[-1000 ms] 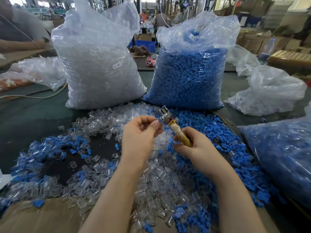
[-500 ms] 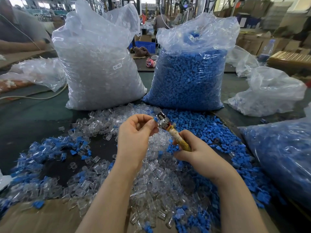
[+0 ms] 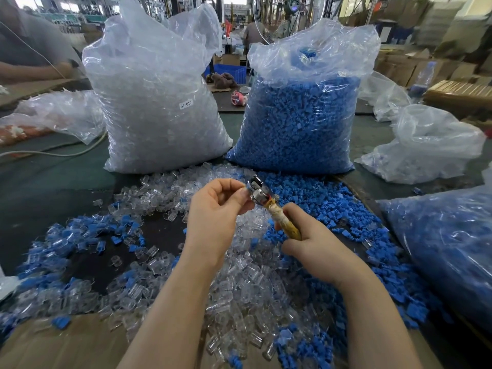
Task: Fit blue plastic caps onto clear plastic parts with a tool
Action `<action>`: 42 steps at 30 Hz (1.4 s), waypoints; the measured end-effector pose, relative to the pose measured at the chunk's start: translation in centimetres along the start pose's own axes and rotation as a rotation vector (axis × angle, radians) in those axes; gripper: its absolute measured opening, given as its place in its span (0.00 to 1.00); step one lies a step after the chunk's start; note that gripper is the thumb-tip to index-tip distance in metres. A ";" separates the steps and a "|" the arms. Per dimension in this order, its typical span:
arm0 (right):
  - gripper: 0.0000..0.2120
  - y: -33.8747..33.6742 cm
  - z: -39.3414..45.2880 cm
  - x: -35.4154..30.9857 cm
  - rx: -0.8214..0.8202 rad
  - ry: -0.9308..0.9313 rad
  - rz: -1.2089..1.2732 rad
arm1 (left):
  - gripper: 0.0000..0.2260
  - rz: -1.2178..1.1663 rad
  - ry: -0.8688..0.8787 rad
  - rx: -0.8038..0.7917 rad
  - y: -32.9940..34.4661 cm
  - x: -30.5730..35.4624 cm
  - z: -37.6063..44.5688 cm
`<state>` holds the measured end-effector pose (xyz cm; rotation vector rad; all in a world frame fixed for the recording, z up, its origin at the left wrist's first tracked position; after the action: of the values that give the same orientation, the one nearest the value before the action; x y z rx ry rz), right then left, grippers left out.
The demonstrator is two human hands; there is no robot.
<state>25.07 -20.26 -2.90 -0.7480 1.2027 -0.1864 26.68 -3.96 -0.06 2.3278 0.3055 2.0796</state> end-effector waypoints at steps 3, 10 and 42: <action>0.11 0.1 -0.1 -0.2 -0.017 0.001 0.029 | 0.04 -0.018 -0.008 -0.013 0.0 -0.1 0.0; 0.12 0.2 0.0 -0.5 -0.030 -0.016 0.008 | 0.05 -0.056 -0.030 -0.041 0.1 -0.2 0.0; 0.10 0.5 0.2 -0.1 -0.005 0.030 -0.071 | 0.04 -0.030 -0.067 0.045 -0.8 -0.8 0.4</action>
<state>25.11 -19.70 -3.11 -0.7949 1.2066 -0.2546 26.86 -3.28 -1.04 2.3968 0.3873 1.9967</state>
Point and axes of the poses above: each hand's wrist, its own z-axis towards the middle knuckle, its own y-axis out of the palm, x = y × z, the point moved 8 cm from there along z, towards the middle knuckle, and after that the axes turned 15 degrees about -y, right-handed, at the moved point
